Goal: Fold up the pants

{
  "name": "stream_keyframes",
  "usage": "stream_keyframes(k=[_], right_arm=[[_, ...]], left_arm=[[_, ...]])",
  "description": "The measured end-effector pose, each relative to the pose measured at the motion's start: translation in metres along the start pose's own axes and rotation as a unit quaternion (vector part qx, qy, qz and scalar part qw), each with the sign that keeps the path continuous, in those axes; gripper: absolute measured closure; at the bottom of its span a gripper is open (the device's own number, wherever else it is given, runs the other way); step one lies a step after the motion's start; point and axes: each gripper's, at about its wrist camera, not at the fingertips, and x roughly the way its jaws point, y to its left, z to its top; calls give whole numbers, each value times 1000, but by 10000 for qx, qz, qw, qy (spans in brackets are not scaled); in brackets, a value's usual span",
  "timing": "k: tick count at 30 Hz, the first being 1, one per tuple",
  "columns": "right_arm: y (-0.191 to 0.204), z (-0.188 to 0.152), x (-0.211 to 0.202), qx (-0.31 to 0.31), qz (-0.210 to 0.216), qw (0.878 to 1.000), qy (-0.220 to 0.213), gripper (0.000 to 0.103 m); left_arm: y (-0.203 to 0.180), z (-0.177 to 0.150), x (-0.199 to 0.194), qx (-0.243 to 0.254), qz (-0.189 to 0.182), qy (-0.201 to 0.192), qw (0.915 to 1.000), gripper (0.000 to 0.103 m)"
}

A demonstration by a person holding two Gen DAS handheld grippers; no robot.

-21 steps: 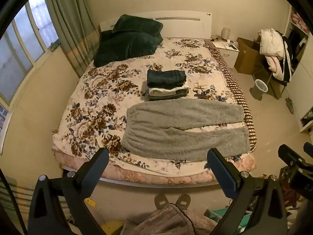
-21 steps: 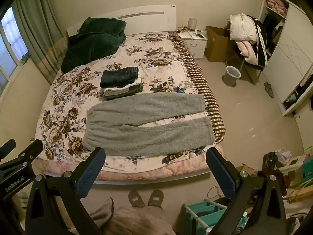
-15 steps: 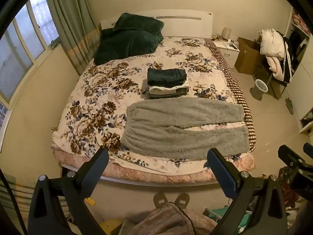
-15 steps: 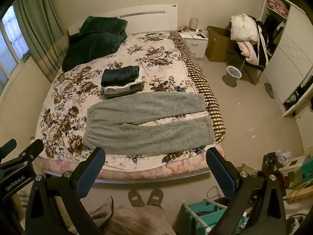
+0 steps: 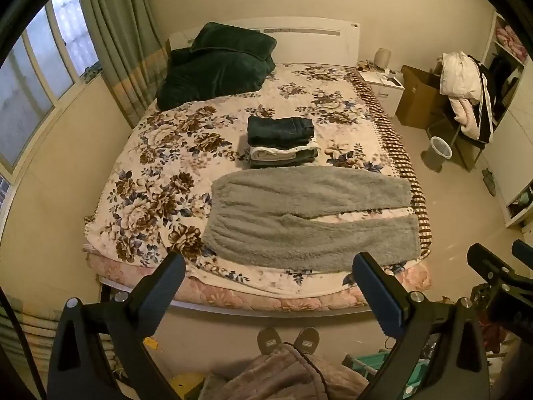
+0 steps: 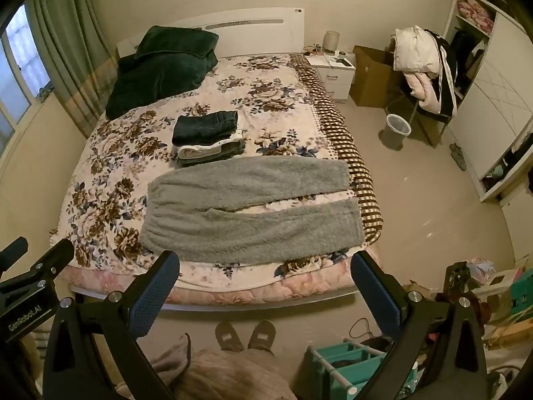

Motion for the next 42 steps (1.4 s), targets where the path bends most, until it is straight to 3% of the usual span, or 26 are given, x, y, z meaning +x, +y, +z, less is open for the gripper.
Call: stream_keyframes(k=[42], right_arm=[[4, 6, 1, -24, -17, 10000, 13, 0]], left_arm=[[-3, 8, 0, -26, -53, -37, 10000, 0]])
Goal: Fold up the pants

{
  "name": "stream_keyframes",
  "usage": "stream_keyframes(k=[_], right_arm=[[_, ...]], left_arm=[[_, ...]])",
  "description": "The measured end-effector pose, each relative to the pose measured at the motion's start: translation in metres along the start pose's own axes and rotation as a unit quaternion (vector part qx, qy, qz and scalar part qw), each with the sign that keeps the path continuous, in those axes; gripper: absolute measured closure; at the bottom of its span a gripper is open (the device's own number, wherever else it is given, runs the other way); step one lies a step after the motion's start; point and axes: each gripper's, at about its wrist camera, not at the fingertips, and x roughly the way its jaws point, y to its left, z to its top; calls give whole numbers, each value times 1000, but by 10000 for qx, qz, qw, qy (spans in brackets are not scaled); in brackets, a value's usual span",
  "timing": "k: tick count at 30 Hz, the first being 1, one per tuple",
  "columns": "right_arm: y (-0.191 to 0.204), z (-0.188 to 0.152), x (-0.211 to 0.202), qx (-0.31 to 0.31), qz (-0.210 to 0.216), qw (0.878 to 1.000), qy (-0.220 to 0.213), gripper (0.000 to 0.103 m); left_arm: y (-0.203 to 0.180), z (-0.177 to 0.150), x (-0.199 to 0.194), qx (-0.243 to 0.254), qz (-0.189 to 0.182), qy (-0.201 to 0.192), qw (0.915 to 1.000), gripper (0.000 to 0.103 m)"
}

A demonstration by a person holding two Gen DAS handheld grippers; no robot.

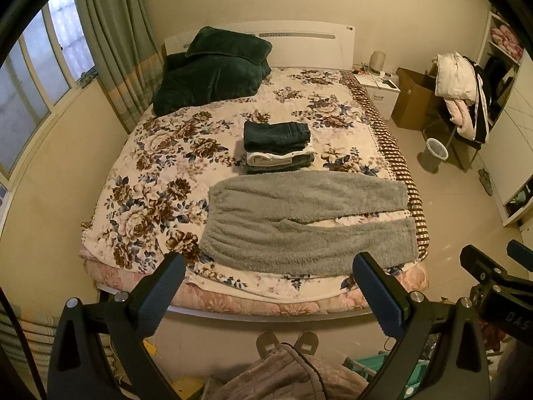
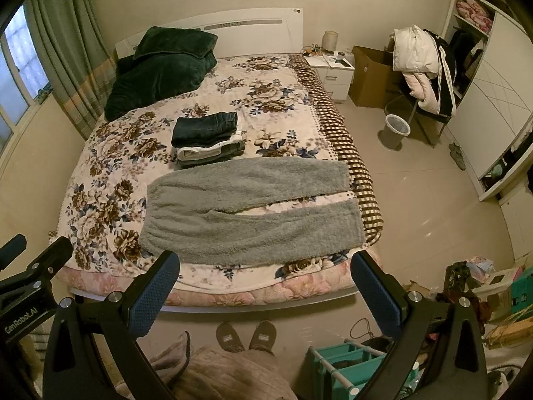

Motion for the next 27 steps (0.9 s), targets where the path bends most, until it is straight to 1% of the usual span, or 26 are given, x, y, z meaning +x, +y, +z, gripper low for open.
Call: stream_keyframes(k=[27], right_arm=[[1, 8, 2, 54, 16, 10000, 3, 0]], left_arm=[[-4, 1, -2, 15, 3, -30, 10000, 0]])
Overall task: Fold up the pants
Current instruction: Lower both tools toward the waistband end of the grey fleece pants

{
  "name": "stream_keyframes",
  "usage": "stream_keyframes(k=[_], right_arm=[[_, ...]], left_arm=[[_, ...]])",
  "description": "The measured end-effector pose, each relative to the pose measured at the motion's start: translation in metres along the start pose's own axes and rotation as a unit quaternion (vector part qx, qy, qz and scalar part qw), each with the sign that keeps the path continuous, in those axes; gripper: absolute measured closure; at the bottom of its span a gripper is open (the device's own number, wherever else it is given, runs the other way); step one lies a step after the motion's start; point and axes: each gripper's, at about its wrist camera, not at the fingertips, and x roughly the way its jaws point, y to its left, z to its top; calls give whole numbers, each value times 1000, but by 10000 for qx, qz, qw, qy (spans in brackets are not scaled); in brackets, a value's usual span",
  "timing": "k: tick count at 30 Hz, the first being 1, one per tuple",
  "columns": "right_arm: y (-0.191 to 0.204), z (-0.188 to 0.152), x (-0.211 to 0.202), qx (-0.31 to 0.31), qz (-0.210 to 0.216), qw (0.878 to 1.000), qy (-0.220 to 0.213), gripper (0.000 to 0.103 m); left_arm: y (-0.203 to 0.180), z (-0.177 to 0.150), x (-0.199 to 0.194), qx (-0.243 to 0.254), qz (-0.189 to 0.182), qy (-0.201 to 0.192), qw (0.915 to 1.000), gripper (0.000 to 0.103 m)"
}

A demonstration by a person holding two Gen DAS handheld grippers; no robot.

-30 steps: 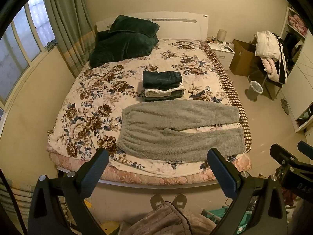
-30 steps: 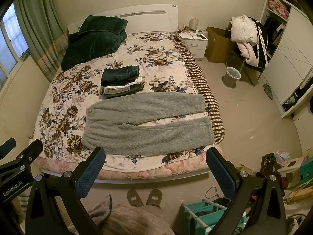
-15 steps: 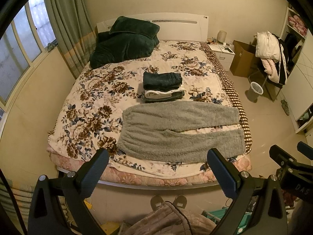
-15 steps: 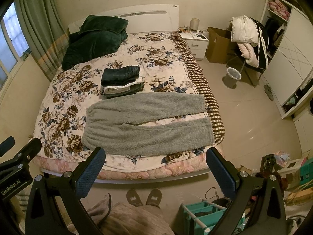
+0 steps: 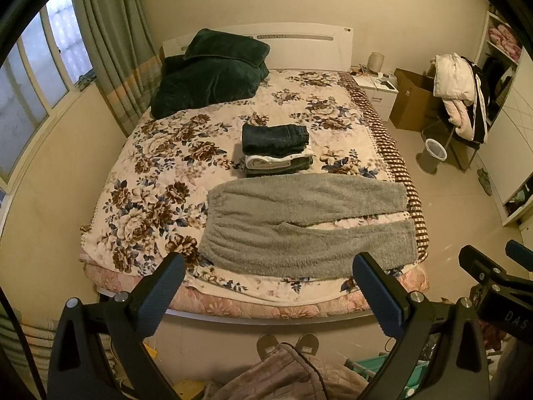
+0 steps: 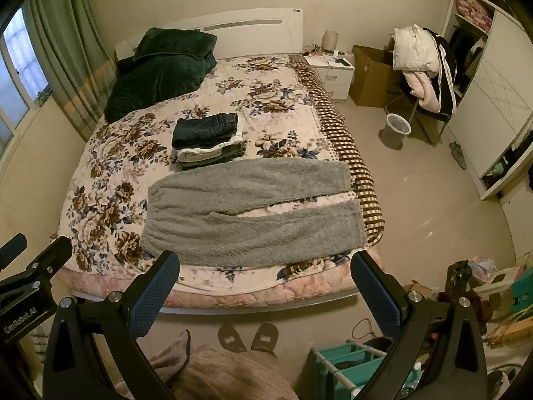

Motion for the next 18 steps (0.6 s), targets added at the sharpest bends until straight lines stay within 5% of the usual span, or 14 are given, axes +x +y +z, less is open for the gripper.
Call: stream_keyframes(k=[6, 18], right_arm=[[-1, 19, 17, 122, -93, 9998, -86, 0], [-4, 57, 143, 226, -552, 9982, -16, 0]], left_arm=[[-1, 17, 7, -58, 181, -152, 9997, 0], [30, 53, 121, -138, 373, 161, 9991, 0]])
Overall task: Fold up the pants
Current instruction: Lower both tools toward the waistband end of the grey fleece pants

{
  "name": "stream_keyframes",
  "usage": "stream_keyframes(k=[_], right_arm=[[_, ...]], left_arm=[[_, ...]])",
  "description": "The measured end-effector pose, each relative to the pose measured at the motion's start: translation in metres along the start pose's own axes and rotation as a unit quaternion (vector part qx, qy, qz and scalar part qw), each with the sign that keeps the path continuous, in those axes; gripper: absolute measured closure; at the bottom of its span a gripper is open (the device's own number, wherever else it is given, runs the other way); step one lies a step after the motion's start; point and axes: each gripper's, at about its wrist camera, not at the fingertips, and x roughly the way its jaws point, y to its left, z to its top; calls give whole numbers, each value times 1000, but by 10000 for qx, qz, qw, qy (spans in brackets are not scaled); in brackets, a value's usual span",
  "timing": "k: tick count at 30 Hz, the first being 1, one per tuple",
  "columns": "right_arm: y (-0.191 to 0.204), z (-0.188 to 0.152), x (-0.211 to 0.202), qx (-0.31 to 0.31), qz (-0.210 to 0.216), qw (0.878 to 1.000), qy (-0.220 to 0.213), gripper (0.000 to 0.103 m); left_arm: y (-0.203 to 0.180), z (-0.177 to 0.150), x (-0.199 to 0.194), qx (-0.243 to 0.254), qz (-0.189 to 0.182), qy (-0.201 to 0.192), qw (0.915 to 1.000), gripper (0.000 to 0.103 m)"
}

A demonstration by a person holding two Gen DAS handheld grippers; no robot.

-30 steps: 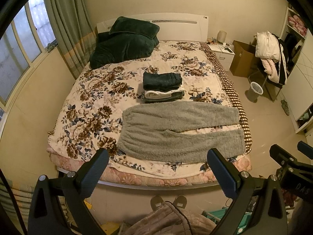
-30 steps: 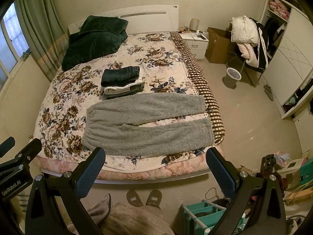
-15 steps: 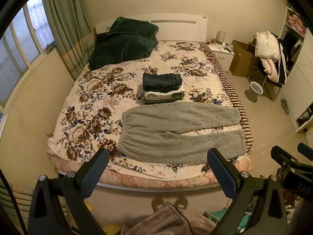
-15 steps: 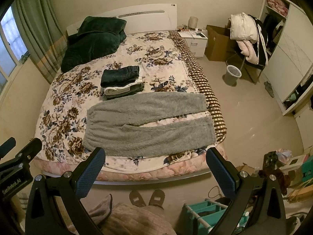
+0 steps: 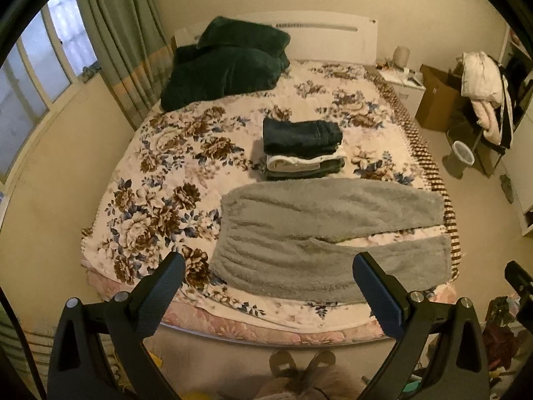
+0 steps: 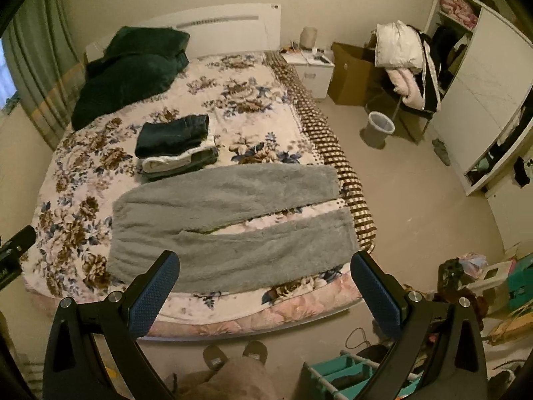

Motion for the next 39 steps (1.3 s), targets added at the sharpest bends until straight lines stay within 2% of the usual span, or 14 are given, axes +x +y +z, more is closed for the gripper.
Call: stream_keyframes(k=[6, 13, 19, 22, 26, 32, 39], right_arm=[[-9, 32, 101, -67, -53, 9993, 357, 0], [-36, 100, 242, -261, 107, 9967, 762, 0], [-42, 164, 377, -872, 71, 9917, 946, 0], [-34, 181, 442, -1240, 10, 9868, 1045, 0], [-15, 187, 520, -1691, -9, 9781, 1214, 0], [12, 164, 609, -2238, -103, 9631, 1492, 0], [34, 151, 699, -2655, -149, 9458, 1863, 0]], left_arm=[[-10, 21, 81, -112, 114, 432, 9989, 0], [-42, 55, 177, -381, 364, 822, 9952, 0], [-72, 83, 277, -312, 421, 1051, 9931, 0], [-84, 87, 322, -149, 460, 1154, 9921, 0], [-94, 87, 387, 73, 406, 1388, 9895, 0], [-116, 85, 467, 440, 401, 1597, 9854, 0], [-145, 85, 554, 1368, 454, 1717, 9745, 0]])
